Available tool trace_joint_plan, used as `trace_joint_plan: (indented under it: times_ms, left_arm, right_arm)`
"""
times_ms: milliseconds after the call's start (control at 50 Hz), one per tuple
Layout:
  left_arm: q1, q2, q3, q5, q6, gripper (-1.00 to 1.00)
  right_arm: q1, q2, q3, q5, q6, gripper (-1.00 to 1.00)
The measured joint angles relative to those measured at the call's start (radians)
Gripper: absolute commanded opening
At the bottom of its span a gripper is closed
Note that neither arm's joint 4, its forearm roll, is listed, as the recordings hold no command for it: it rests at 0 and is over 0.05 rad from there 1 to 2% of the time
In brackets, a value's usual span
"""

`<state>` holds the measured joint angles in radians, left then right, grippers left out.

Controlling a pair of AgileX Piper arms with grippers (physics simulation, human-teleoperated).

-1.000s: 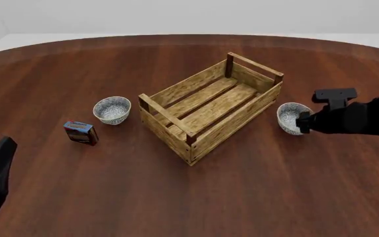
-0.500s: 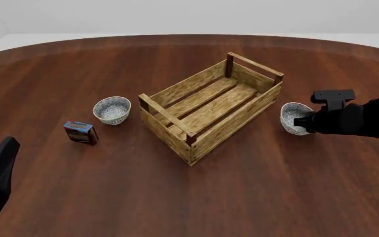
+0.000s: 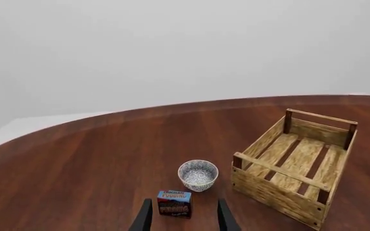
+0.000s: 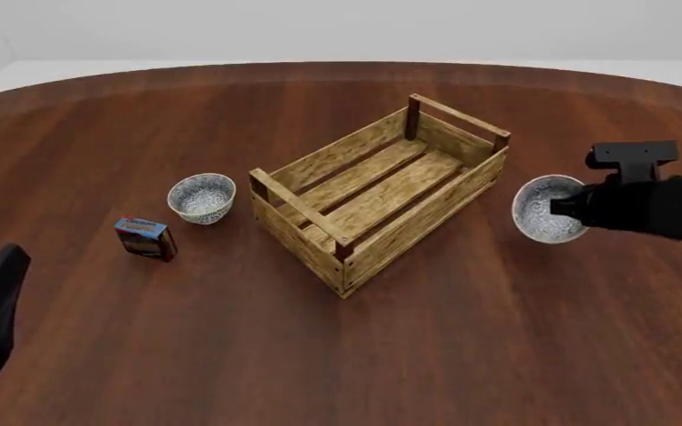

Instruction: Stack the right bowl on the left bowl and place them in the tray.

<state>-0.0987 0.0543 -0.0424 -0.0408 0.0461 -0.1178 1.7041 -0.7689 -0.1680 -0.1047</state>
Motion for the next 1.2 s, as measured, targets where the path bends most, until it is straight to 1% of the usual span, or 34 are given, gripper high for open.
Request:
trace_joint_plan:
  times_ms: [380, 700, 900, 1200]
  left_arm:
    - [-0.012, -0.042, -0.062, 0.077, -0.002, 1.00]
    - [-0.042, -0.031, -0.143, 0.125, 0.029, 1.00]
    - [-0.071, -0.008, -0.187, 0.131, 0.039, 1.00]
    - [-0.119, 0.046, -0.233, 0.123, 0.062, 1.00]
  right_arm:
    - [0.020, -0.298, 0.065, 0.101, 0.037, -1.00]
    - [0.089, -0.519, 0.054, 0.213, 0.077, -1.00]
    - [0.156, -0.603, 0.033, 0.262, 0.100, -1.00]
    - [0.243, -0.672, -0.012, 0.308, 0.122, -1.00]
